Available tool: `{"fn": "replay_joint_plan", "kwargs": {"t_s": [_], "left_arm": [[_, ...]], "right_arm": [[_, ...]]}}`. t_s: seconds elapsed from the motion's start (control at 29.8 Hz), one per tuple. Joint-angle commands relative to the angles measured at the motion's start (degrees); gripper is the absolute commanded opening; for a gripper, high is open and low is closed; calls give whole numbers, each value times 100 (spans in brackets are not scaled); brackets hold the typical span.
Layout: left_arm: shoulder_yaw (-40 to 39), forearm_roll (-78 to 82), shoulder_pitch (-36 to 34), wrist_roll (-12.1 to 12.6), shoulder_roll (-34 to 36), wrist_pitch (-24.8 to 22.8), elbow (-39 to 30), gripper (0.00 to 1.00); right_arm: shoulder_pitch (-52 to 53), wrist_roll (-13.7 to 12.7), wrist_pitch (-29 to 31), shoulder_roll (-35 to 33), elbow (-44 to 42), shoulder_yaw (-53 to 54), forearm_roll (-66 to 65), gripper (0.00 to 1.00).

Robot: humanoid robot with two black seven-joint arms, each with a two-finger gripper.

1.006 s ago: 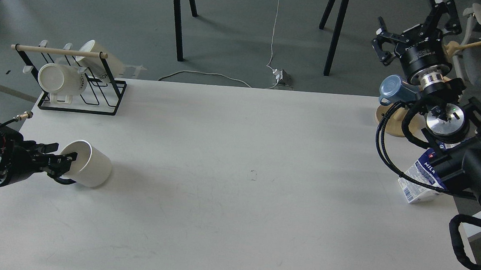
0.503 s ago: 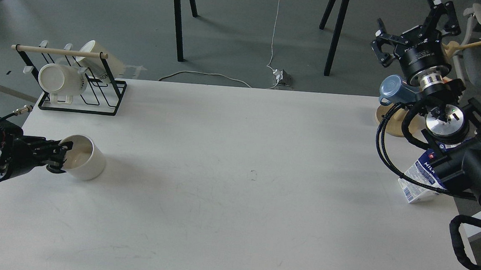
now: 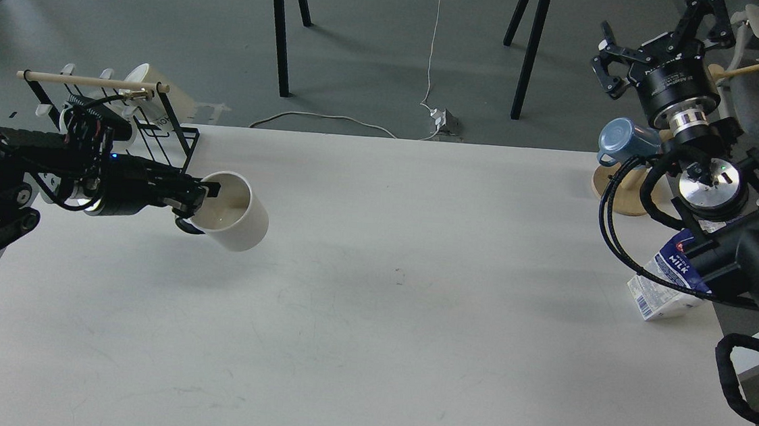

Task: Place cup and milk with both arms
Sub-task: 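Carry the mug toward the table center and lower it upright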

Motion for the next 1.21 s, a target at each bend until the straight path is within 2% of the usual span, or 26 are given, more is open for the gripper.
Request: {"fn": "replay_joint_plan", "kwargs": {"t_s": [0.0,0.17,0.3,0.4,0.5,0.64,0.87,1.04,1.14,1.17], "left_arm": [[18,67,-66,-2,-696,-389,-326,1],[62,857,-93,372,-1453,-509,-256,2],[79,990,-49,1012,-2270,-509,-19,2],[88,990,-22,1312,-2640,-509,8,2],[97,1017,22,1392,-2738,-509,87,2],[88,1244,83,1646,-2913,-509,403,3],[97,1625,224,1708,-2940,-509,430,7],[79,1625,224,1717,-2984,-509,421,22],[71,1625,224,1700,-2966,-509,404,37],[62,1625,224,1700,-2940,-509,378,47]], "right_arm": [[274,-16,0,-32,-37,-47,0,99],[494,-17,0,-23,-55,-108,0,99],[608,-17,0,-5,-55,-301,0,99],[617,-17,0,-5,-55,-336,0,99],[617,-17,0,-14,-55,-337,0,99],[617,-17,0,-23,-55,-337,0,99],[617,-17,0,-32,-55,-337,0,99],[626,-17,0,-32,-55,-337,0,99],[626,-17,0,-32,-55,-337,0,99],[626,-17,0,-32,-46,-337,0,99]]}}
